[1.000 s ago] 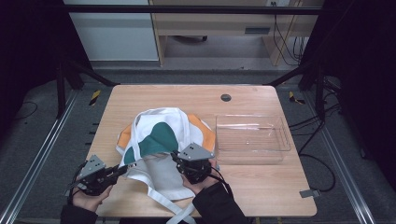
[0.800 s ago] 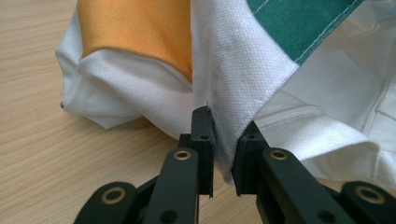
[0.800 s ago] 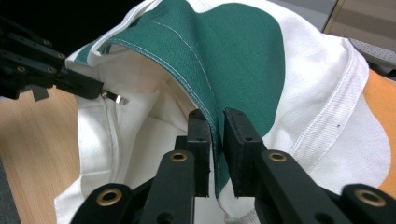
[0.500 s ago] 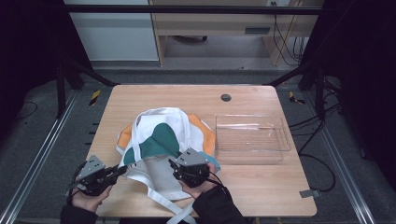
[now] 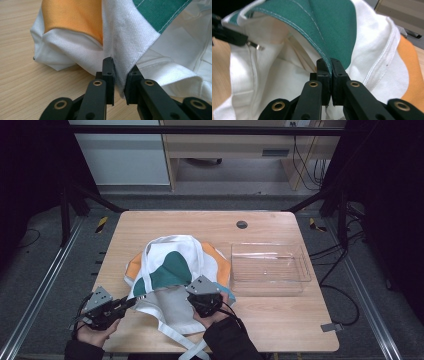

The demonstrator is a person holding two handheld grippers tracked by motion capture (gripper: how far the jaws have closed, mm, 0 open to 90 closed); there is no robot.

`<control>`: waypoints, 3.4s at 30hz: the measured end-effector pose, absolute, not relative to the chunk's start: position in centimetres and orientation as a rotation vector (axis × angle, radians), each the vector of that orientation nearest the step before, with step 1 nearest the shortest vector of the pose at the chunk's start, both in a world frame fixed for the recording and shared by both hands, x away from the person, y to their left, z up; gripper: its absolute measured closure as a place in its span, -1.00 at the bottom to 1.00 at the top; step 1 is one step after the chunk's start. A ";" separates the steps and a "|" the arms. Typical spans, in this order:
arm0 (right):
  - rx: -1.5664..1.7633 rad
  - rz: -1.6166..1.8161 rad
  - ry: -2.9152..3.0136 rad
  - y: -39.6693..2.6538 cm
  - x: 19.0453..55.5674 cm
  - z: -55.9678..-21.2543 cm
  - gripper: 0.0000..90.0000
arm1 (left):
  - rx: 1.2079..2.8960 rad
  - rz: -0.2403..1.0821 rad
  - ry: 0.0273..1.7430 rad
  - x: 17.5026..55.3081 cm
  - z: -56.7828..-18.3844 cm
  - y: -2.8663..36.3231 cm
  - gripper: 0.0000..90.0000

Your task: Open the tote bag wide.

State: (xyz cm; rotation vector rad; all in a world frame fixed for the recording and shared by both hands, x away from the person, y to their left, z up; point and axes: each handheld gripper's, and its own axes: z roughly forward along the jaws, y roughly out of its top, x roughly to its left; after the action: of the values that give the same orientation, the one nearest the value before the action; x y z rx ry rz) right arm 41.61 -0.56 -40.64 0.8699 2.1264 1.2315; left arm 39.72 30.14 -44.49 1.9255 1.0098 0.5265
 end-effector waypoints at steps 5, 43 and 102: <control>0.895 1.308 2.098 -1.0 41.7 -39.8 0.94 | 1.943 0.535 1.004 39.7 -44.6 29.9 0.80; 0.924 1.387 2.063 -1.3 42.4 -37.5 0.93 | 1.827 0.627 0.963 37.8 -41.7 29.4 -0.39; 0.917 1.368 2.092 -0.8 42.7 -36.7 0.93 | 1.948 0.815 0.841 41.6 -37.1 20.4 0.15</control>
State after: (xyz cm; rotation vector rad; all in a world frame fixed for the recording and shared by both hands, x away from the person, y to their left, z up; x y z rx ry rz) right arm 42.66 -0.83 -36.74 0.9172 2.0925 1.3680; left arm 41.55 20.43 -37.11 1.9478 0.8410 0.8151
